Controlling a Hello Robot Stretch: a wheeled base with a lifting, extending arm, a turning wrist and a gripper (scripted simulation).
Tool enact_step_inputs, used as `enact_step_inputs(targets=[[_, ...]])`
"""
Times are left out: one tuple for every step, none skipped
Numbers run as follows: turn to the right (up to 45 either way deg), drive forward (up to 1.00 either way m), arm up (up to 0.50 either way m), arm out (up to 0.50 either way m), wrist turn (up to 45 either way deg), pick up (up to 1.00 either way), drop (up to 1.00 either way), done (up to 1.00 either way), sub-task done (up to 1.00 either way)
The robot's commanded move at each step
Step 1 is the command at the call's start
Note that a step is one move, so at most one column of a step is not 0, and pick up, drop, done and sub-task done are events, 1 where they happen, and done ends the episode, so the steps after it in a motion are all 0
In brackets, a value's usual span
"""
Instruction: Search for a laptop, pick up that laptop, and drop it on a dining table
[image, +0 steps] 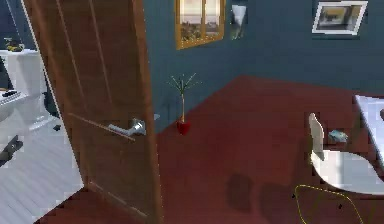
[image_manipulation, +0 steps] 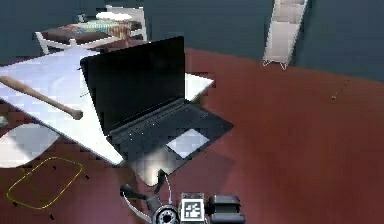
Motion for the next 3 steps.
enact_step_inputs(targets=[[27.0,0.0,0.0,0.0,0.0,0.0,0.0,0.0,0.0],[0.0,0.85,0.0,0.0,0.0,0.0,0.0,0.0,0.0],[45.0,0.0,0.0,0.0,0.0,0.0,0.0,0.0,0.0]])
